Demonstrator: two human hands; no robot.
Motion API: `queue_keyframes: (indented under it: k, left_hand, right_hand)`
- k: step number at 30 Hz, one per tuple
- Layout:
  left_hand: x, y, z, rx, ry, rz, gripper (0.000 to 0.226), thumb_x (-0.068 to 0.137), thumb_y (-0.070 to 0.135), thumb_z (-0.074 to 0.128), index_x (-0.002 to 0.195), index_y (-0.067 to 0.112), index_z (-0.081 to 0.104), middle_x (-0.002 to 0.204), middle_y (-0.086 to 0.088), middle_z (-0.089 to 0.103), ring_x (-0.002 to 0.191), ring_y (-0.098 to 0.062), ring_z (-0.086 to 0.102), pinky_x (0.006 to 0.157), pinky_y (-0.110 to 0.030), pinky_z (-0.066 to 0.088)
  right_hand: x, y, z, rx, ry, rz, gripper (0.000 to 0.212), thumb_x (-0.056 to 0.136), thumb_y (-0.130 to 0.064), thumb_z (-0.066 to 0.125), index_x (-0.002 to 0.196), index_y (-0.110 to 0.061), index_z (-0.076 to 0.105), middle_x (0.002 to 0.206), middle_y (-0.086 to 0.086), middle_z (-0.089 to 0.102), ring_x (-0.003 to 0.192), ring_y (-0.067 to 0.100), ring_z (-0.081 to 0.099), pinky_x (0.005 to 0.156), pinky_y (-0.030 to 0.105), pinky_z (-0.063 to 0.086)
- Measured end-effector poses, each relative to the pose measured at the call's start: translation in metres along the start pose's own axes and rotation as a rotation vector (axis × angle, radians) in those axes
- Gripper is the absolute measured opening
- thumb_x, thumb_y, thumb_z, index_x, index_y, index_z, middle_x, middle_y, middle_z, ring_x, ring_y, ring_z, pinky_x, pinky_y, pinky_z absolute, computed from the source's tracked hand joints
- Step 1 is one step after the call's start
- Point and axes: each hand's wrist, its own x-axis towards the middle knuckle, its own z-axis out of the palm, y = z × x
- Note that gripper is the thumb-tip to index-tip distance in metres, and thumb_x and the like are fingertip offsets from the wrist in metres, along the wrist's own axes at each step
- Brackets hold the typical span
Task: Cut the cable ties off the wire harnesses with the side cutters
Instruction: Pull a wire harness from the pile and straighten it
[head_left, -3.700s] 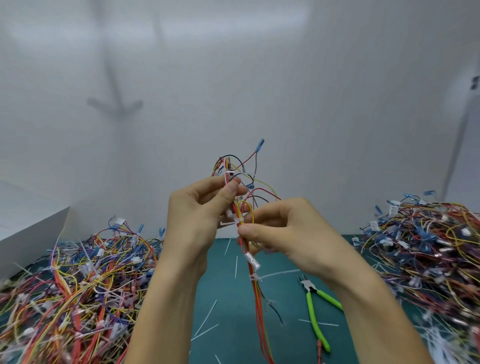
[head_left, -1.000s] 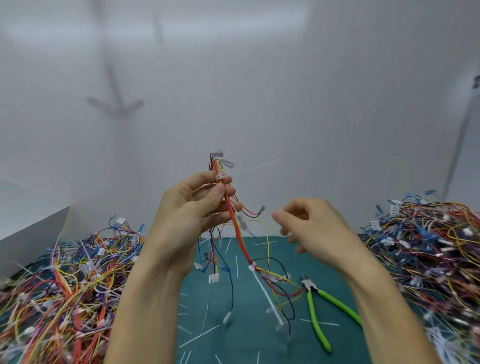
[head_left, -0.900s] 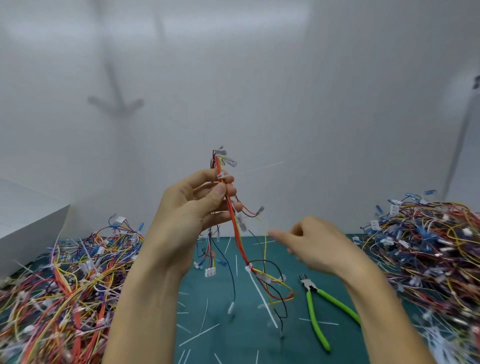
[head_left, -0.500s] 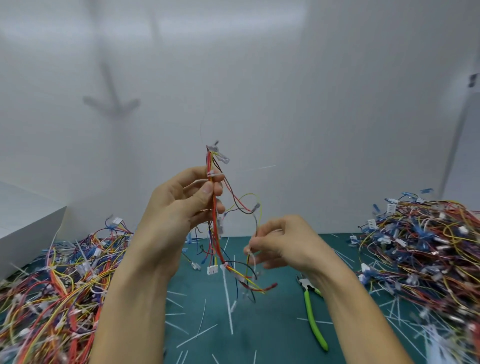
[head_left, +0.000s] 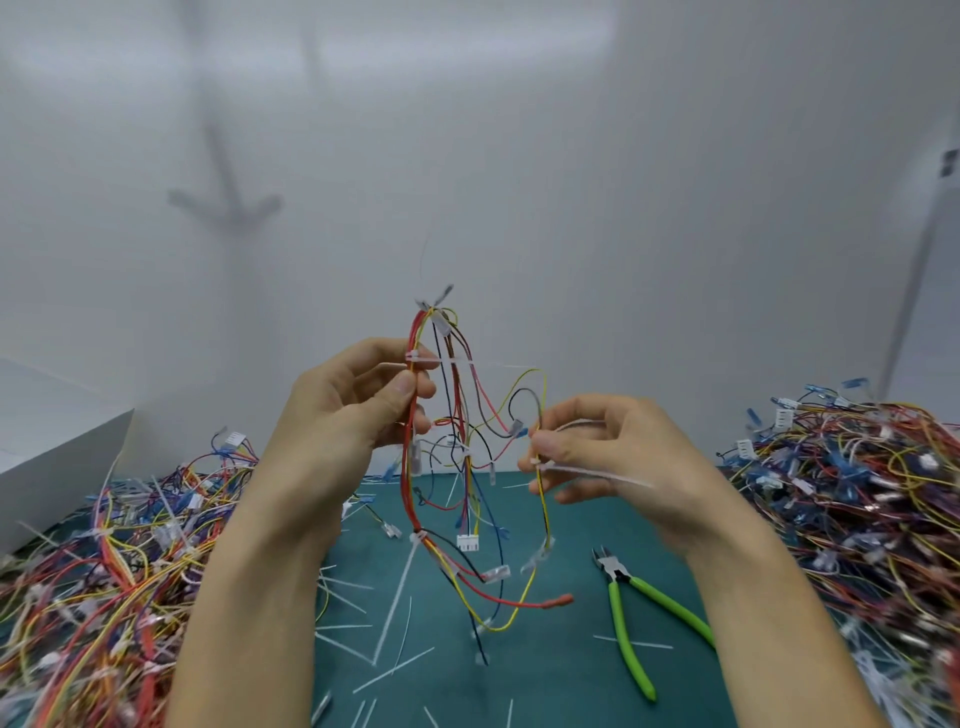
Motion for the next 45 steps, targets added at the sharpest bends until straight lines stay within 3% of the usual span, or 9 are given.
queue_keyframes:
  k: [5,12,15,20,27,31,35,40,45]
  left_hand:
    - [-0.002,0.002,0.007,0.028,-0.043,0.034,0.023,0.097,-0.001,0.051,0.097,0.012,0.069,0.072,0.004,0.067,0.059,-0.009,0.06,0.061,-0.018,0.053]
    - [-0.001,-0.002,0.016,0.301,-0.217,0.078,0.023,0.095,-0.003,0.055,0.097,0.014,0.069,0.075,0.0,0.071,0.067,-0.013,0.062,0.066,-0.029,0.052]
    - [-0.002,-0.004,0.021,0.509,-0.318,0.066,0.025,0.094,0.002,0.06,0.089,0.024,0.07,0.075,0.002,0.071,0.072,-0.019,0.067,0.073,-0.036,0.054]
    - [-0.003,-0.008,0.018,0.575,-0.362,-0.131,0.027,0.094,0.005,0.059,0.085,0.025,0.075,0.079,0.003,0.074,0.076,-0.01,0.069,0.077,-0.026,0.056]
    - [0.006,-0.012,0.03,0.218,0.087,-0.222,0.036,0.105,0.022,0.039,0.088,0.014,0.069,0.084,-0.002,0.075,0.08,-0.015,0.071,0.075,-0.028,0.057]
    - [0.006,-0.009,0.036,-0.053,-0.006,-0.37,0.054,0.103,0.047,0.033,0.094,0.013,0.074,0.088,-0.003,0.078,0.077,-0.013,0.074,0.068,-0.026,0.057]
    - [0.006,-0.011,0.031,-0.25,-0.039,-0.359,0.043,0.1,0.041,0.045,0.101,0.009,0.072,0.096,-0.006,0.077,0.085,-0.018,0.075,0.069,-0.024,0.06]
    - [0.005,-0.013,0.026,-0.249,-0.066,-0.189,0.032,0.082,0.032,0.059,0.101,0.011,0.073,0.098,-0.006,0.077,0.089,-0.018,0.074,0.074,-0.022,0.059]
    - [0.003,-0.013,0.03,-0.153,-0.06,-0.025,0.014,0.089,0.01,0.062,0.097,0.011,0.073,0.089,-0.006,0.077,0.074,-0.015,0.071,0.069,-0.02,0.056]
  right_hand:
    - [0.001,0.005,0.005,-0.178,-0.072,0.121,0.049,0.081,-0.054,0.066,0.099,-0.008,0.071,0.1,0.005,0.077,0.091,0.012,0.074,0.079,0.027,0.06]
    - [0.008,-0.001,0.028,0.402,-0.126,0.17,0.08,0.084,-0.072,0.044,0.121,-0.003,0.062,0.108,0.016,0.074,0.101,0.03,0.073,0.093,0.04,0.057]
    - [0.01,0.001,0.041,0.331,-0.03,0.101,0.061,0.094,-0.059,0.049,0.112,-0.004,0.068,0.105,0.012,0.076,0.097,0.024,0.074,0.092,0.037,0.057]
    - [0.009,0.003,0.039,0.24,0.128,-0.021,0.008,0.096,-0.013,0.062,0.1,-0.01,0.068,0.092,0.003,0.078,0.076,0.014,0.074,0.067,0.021,0.058]
    - [0.005,-0.001,0.028,-0.078,0.006,-0.145,0.021,0.092,0.007,0.058,0.092,-0.012,0.067,0.089,0.003,0.078,0.085,0.022,0.074,0.071,0.023,0.055]
    - [0.002,-0.004,0.034,-0.257,-0.187,-0.199,0.031,0.088,0.012,0.059,0.082,-0.018,0.067,0.086,0.006,0.076,0.086,0.018,0.072,0.07,0.015,0.052]
    - [0.003,0.002,0.037,-0.407,-0.289,-0.142,0.022,0.09,0.006,0.059,0.088,-0.013,0.07,0.093,0.006,0.076,0.092,0.023,0.071,0.076,0.021,0.051]
    - [0.003,0.004,0.028,-0.552,-0.265,-0.071,0.021,0.089,-0.005,0.066,0.086,-0.026,0.068,0.095,0.0,0.075,0.092,0.014,0.07,0.093,0.042,0.054]
    - [0.0,-0.009,0.013,-0.519,0.008,-0.107,0.034,0.089,-0.001,0.052,0.105,-0.029,0.062,0.104,-0.012,0.069,0.1,0.002,0.064,0.097,0.035,0.052]
